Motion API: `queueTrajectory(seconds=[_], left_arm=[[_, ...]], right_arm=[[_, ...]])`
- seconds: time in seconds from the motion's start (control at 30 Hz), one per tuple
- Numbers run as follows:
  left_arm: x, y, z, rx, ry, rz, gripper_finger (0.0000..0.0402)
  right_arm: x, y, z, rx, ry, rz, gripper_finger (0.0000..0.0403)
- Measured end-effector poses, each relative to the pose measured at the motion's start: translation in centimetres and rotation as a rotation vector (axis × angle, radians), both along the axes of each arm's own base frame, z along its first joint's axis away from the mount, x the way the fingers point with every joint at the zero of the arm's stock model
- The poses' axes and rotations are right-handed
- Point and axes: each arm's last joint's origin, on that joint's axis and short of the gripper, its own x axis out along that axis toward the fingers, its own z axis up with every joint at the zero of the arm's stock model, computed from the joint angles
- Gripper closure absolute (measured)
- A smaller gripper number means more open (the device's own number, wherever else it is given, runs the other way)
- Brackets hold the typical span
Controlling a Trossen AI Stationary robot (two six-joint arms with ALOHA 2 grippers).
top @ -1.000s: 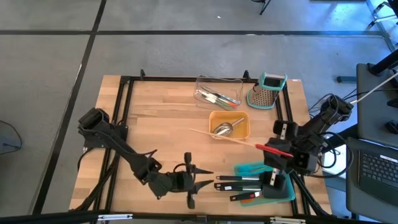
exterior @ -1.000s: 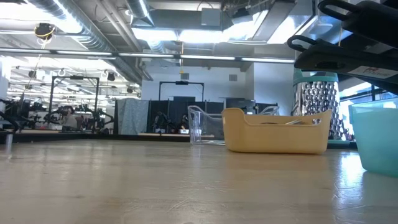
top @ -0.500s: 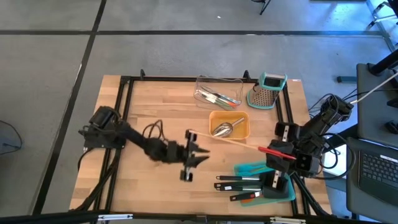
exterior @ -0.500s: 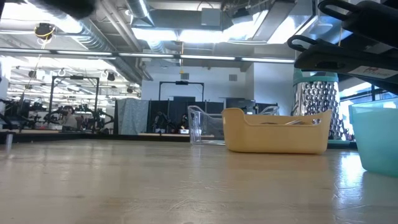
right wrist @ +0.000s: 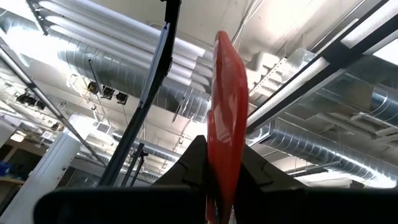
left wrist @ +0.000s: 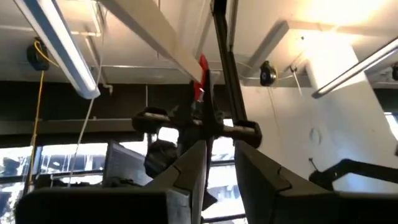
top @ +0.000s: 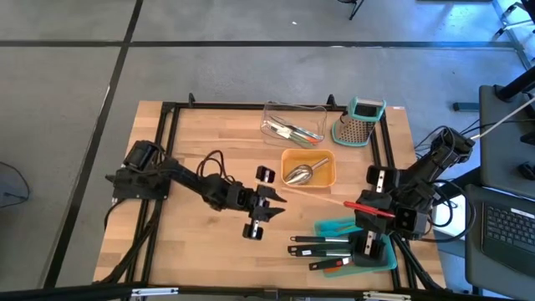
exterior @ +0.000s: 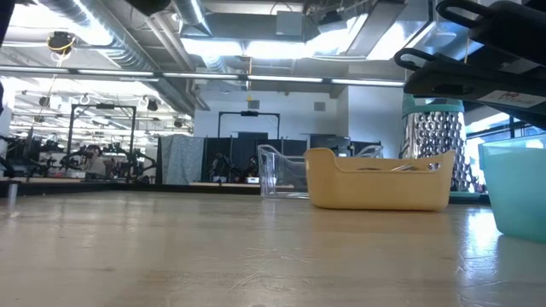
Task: Pick & Place Kitchen Items
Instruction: Put the red spatula into the green bin
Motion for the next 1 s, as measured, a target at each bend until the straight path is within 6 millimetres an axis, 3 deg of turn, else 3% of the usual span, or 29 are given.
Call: queueTrajectory(seconds=[0.6,1.0], left_arm=[[0.2,0.7,2.5,0.017,-0.094,-0.004,0.0307],[-0.1,1.1,3.2,-0.025,-0.099,0.03,0.0221]], right_arm=[[0.1,0.1,-0.1,-0.001,0.022,0.018,0.0368],[0.2,0.1,-0.1,-0.001,0.022,0.017,0.0367]])
